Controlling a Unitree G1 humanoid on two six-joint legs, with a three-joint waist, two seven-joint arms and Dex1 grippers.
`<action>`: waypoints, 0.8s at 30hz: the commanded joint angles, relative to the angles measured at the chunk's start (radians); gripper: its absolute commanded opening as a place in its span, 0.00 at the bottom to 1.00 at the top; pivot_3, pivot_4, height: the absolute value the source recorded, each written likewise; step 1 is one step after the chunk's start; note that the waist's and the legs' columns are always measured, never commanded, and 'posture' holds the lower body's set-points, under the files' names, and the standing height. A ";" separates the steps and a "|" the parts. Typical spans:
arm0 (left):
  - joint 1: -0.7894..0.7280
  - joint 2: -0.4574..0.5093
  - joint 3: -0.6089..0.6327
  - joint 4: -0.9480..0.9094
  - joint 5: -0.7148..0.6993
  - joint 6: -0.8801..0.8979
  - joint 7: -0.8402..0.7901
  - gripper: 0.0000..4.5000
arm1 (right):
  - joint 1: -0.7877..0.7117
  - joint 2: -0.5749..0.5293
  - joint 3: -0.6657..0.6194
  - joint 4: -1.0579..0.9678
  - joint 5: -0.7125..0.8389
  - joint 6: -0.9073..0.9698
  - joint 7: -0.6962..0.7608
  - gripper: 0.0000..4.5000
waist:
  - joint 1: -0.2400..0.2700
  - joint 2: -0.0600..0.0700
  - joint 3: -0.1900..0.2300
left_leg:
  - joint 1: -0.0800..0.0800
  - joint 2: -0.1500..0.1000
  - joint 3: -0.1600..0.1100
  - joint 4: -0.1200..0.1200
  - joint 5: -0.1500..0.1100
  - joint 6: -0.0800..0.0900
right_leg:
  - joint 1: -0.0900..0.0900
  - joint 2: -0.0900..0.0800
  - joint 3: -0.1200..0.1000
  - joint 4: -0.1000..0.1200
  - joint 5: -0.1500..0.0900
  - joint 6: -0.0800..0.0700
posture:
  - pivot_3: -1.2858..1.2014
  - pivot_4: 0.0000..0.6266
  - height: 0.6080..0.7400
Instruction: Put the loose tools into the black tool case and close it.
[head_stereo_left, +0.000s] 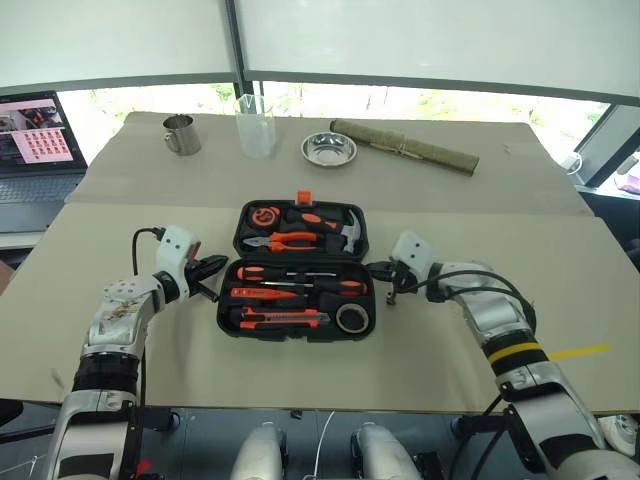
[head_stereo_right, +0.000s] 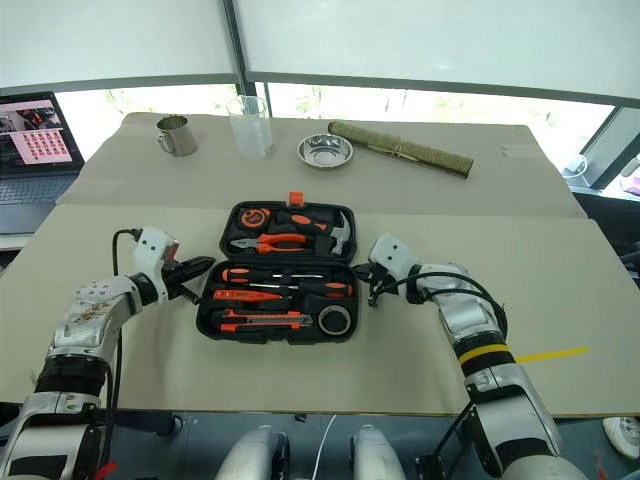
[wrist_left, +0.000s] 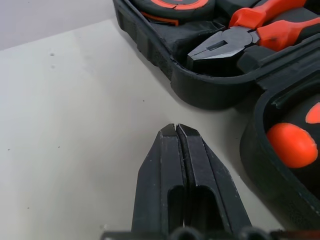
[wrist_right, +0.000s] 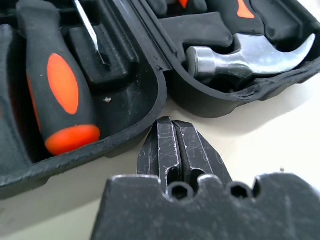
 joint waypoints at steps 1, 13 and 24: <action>0.080 -0.010 -0.028 -0.123 -0.065 -0.005 -0.116 0.02 | 0.059 -0.007 -0.006 -0.175 0.057 0.059 0.036 0.00 | -0.003 0.000 0.000 | 0.000 0.000 0.000 0.000 0.000 0.000 | 0.000 0.000 0.000 0.000 0.000 0.000 | 0.52 0.24 1.00; 0.186 -0.043 0.020 -0.235 -0.083 -0.050 -0.072 0.02 | 0.224 -0.048 -0.080 -0.375 0.112 0.210 0.007 0.00 | -0.001 0.000 0.000 | 0.001 0.000 0.000 0.001 0.000 -0.001 | 0.001 0.000 0.000 0.000 0.000 0.000 | 0.52 0.24 1.00; 0.179 0.095 0.094 -0.235 -0.086 0.096 -0.060 0.34 | 0.248 -0.157 -0.183 -0.448 0.226 0.336 0.078 0.27 | -0.003 0.000 0.000 | 0.001 0.000 -0.001 0.001 0.000 -0.001 | 0.001 0.000 0.000 0.000 0.000 0.000 | 0.52 0.24 1.00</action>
